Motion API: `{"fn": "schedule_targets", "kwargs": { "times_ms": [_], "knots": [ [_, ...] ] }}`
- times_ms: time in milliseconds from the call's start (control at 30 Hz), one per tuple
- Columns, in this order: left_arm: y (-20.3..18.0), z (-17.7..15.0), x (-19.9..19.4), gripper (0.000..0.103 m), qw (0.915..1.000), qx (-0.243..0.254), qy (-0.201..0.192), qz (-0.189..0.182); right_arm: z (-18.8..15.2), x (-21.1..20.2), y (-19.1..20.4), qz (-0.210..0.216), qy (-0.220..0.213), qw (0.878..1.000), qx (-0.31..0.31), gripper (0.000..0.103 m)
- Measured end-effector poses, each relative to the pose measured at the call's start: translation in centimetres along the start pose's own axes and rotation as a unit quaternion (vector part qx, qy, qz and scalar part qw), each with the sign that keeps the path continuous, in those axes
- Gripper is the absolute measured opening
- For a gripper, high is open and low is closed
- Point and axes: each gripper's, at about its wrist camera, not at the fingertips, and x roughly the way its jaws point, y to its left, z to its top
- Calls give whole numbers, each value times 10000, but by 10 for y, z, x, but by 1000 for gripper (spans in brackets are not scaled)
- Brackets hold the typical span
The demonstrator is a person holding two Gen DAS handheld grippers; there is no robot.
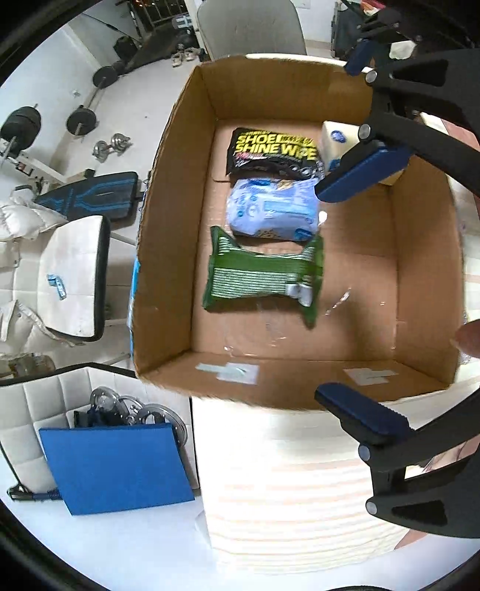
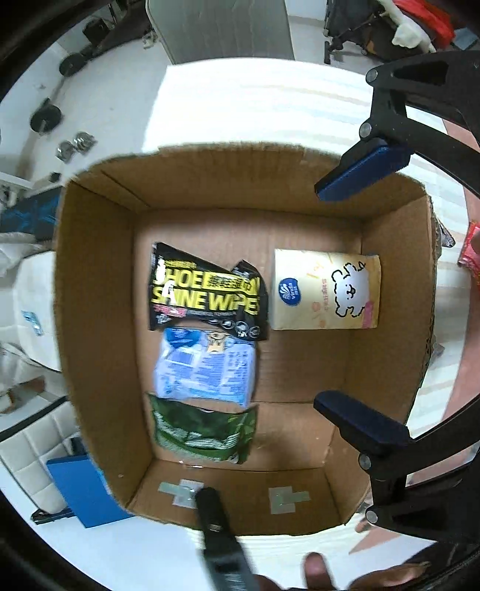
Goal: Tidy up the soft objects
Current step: 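Lower both items into the box beside the packs and open both tools, then grasp the lilac sock with the left tool while the right tool grasps the red snack bag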
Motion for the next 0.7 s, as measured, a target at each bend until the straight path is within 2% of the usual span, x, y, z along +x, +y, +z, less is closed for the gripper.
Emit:
{"fn": "schedule_targets", "kwargs": {
  "times_ms": [133, 267, 433, 700],
  "knots": [
    [1, -22, -22, 100, 9995, -40, -312, 9, -10, -19, 2, -81, -265, 9996, 25, 103],
    [-2, -45, -45, 100, 9971, 40, -723, 254, -21, -36, 3, -125, -438, 9989, 60, 103],
    [-8, -66, -61, 100, 9951, 73, -941, 277, -40, -54, 8, -254, -721, 9971, 69, 103],
    [-17, -106, -100, 100, 9908, 123, -1325, 245, -75, -101, 11, -228, -1250, 9918, 119, 103]
  ]
}}
